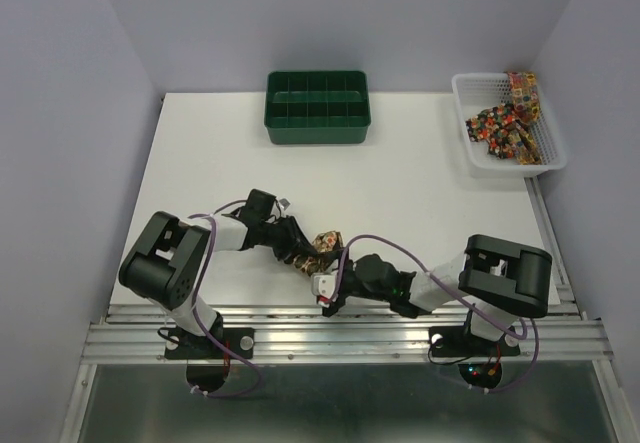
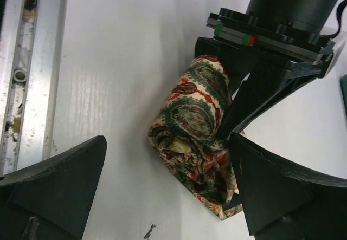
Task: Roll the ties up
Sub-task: Roll the tie
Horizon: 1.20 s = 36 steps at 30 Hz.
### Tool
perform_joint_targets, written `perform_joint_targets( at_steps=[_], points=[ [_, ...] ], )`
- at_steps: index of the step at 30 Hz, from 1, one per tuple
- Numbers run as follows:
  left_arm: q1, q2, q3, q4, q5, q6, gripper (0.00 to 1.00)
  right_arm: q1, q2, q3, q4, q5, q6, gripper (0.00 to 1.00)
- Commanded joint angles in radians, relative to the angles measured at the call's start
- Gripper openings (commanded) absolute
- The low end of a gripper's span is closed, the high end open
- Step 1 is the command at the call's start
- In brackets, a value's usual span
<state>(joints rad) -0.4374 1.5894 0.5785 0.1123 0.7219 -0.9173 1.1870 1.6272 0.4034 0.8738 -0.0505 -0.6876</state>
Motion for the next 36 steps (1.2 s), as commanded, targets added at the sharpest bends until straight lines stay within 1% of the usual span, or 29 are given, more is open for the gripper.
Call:
perform_joint_targets(
  at_steps=[1,4,8,10,13,14,18,20,23,24,25,27,30,33,35,36],
  points=[
    [-0.001,-0.005,0.003,-0.111,-0.047,0.021,0.00,0.022,0.010,-0.006,0.180,0.103,-0.024,1.00],
    [-0.001,-0.005,0.001,-0.111,-0.042,0.015,0.00,0.023,-0.012,-0.014,0.172,0.074,-0.006,1.00],
    [-0.001,-0.052,-0.006,-0.111,-0.070,-0.008,0.00,0.025,0.023,0.000,0.194,0.055,-0.006,1.00],
    [0.000,-0.084,-0.011,-0.135,-0.082,-0.028,0.00,0.025,0.040,0.017,0.157,0.028,0.000,0.99],
    [0.000,-0.100,-0.009,-0.138,-0.091,-0.043,0.00,0.031,0.075,0.057,0.113,0.044,0.029,0.94],
    [0.000,-0.103,-0.012,-0.141,-0.093,-0.049,0.00,0.036,0.106,0.057,0.129,0.073,0.037,0.93],
    [0.000,-0.120,-0.029,-0.138,-0.095,-0.075,0.00,0.043,0.141,0.046,0.212,0.081,0.069,0.92],
    [0.000,-0.129,-0.034,-0.140,-0.101,-0.091,0.00,0.045,0.154,0.046,0.264,0.071,0.085,0.88],
    [0.000,-0.150,-0.042,-0.137,-0.104,-0.103,0.00,0.051,0.181,0.048,0.316,0.086,0.102,0.78],
    [0.000,-0.154,-0.043,-0.134,-0.105,-0.104,0.00,0.052,0.189,0.048,0.327,0.098,0.105,0.74],
    [0.000,-0.158,-0.049,-0.134,-0.107,-0.109,0.00,0.051,0.203,0.042,0.365,0.122,0.109,0.65],
    [0.000,-0.161,-0.055,-0.131,-0.108,-0.124,0.00,0.053,0.223,0.032,0.415,0.135,0.118,0.61],
    [-0.001,-0.181,-0.074,-0.126,-0.118,-0.156,0.00,0.052,0.258,0.029,0.487,0.143,0.138,0.62],
    [0.000,-0.209,-0.089,-0.119,-0.128,-0.184,0.00,0.054,0.280,0.034,0.519,0.129,0.146,0.73],
    [0.000,-0.221,-0.094,-0.118,-0.134,-0.195,0.00,0.059,0.273,0.037,0.484,0.100,0.138,0.79],
    [0.000,-0.223,-0.095,-0.117,-0.133,-0.199,0.00,0.062,0.270,0.037,0.476,0.094,0.138,0.79]
  ],
)
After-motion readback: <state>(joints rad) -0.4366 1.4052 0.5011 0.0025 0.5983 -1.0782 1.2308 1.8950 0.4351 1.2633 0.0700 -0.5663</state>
